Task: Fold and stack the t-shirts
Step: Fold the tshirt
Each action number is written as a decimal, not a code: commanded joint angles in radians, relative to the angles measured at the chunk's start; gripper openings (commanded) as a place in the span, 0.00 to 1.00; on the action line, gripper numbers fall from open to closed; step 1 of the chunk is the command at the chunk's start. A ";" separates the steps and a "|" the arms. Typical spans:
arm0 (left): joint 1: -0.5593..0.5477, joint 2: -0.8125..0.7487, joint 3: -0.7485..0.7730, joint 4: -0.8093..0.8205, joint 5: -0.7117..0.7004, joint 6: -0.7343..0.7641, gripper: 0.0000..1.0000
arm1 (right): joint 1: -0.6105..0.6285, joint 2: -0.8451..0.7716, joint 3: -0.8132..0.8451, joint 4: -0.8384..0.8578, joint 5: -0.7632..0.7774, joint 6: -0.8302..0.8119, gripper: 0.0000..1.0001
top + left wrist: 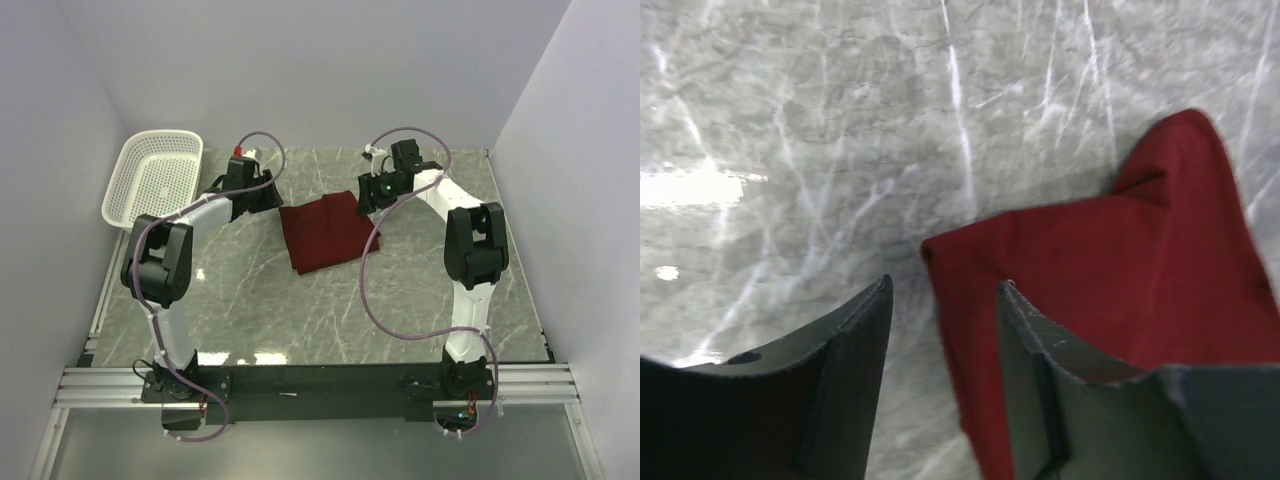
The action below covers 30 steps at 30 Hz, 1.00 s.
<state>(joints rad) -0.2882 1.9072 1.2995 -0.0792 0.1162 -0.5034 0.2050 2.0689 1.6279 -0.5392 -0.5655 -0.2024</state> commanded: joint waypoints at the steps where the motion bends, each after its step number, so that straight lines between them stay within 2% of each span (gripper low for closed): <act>1: -0.006 0.009 0.056 -0.011 0.013 -0.109 0.49 | 0.004 -0.036 0.001 0.033 -0.005 0.017 0.57; 6: -0.006 0.070 0.098 -0.091 0.007 -0.145 0.47 | 0.005 -0.033 0.000 0.031 -0.011 0.018 0.57; 12: -0.008 0.090 0.089 -0.076 0.029 -0.167 0.40 | -0.004 -0.041 0.000 0.035 -0.016 0.020 0.57; 28: -0.012 0.138 0.106 -0.060 0.079 -0.187 0.37 | -0.007 -0.032 -0.003 0.033 -0.022 0.017 0.57; 30: -0.012 0.147 0.112 -0.062 0.077 -0.187 0.29 | -0.007 -0.032 -0.002 0.033 -0.024 0.015 0.57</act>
<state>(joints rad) -0.2935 2.0380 1.3685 -0.1585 0.1699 -0.6785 0.2047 2.0689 1.6279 -0.5270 -0.5701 -0.1940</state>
